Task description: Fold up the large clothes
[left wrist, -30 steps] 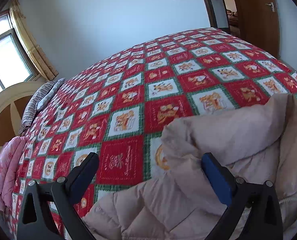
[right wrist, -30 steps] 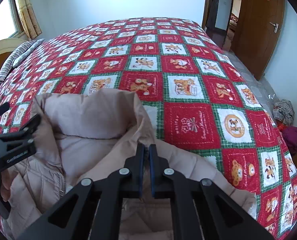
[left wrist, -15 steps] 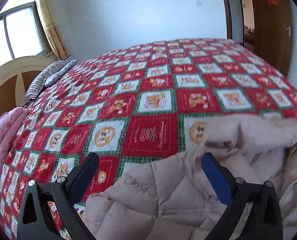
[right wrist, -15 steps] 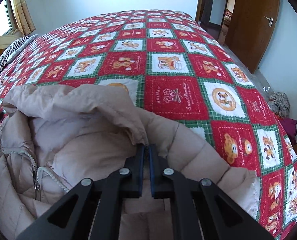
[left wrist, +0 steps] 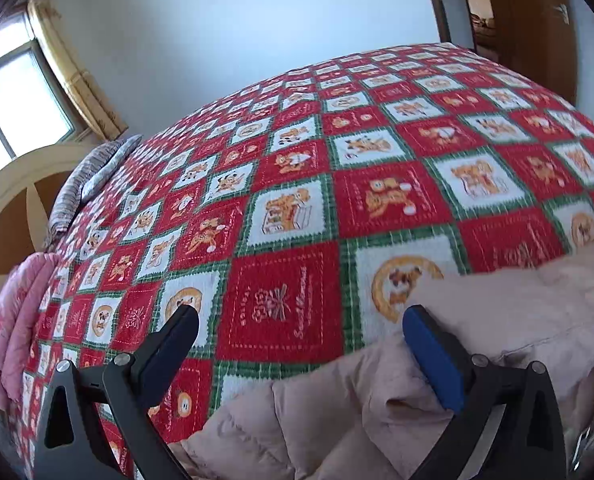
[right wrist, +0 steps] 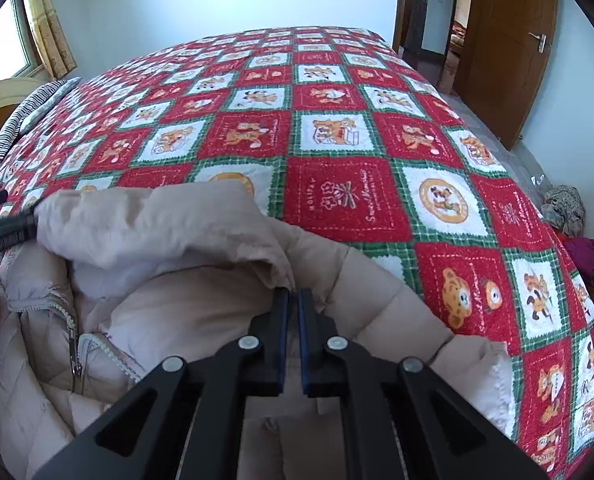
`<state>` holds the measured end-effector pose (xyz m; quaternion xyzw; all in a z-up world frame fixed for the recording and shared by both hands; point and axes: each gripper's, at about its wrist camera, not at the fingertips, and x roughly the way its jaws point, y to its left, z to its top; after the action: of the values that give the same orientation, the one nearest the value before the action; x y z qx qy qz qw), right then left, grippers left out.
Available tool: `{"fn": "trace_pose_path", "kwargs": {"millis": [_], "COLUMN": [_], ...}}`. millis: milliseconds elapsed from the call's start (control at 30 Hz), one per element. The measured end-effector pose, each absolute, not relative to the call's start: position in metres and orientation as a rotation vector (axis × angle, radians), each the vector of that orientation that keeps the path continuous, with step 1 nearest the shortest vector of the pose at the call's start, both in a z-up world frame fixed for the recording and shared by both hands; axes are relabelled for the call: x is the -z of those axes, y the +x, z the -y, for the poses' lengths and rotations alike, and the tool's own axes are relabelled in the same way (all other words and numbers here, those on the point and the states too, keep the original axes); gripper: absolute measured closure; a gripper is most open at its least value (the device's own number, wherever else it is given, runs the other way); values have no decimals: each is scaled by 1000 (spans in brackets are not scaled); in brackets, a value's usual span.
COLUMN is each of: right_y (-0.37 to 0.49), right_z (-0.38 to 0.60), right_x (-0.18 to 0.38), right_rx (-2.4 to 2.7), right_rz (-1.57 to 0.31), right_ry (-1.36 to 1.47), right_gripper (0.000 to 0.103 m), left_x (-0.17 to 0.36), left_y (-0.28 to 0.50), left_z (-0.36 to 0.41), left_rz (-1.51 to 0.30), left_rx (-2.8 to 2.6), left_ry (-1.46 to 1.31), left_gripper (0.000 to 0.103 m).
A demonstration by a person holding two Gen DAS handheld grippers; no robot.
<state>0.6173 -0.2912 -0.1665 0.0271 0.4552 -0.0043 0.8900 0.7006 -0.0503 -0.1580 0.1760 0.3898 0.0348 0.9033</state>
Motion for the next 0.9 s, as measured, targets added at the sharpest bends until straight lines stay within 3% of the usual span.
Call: {"fn": "trace_pose_path", "kwargs": {"millis": [133, 300, 467, 700, 900], "right_y": [602, 593, 642, 667, 663], "right_z": [303, 302, 259, 233, 239], "right_x": [150, 116, 118, 139, 159], "right_rx": [64, 147, -81, -93, -103], "right_rz": [-881, -751, -757, -821, -871], "right_ry": [111, 188, 164, 57, 48], "right_gripper": [95, 75, 58, 57, 57], "left_x": [168, 172, 155, 97, 153], "left_y": [686, 693, 684, 687, 697], "left_z": [54, 51, 47, 57, 96], "left_rz": [-778, -803, -760, -648, -762], "left_rx": [-76, -64, -92, -21, -8], "left_ry": [443, 415, 358, 171, 303], "left_gripper": [1, 1, 1, 1, 1]}}
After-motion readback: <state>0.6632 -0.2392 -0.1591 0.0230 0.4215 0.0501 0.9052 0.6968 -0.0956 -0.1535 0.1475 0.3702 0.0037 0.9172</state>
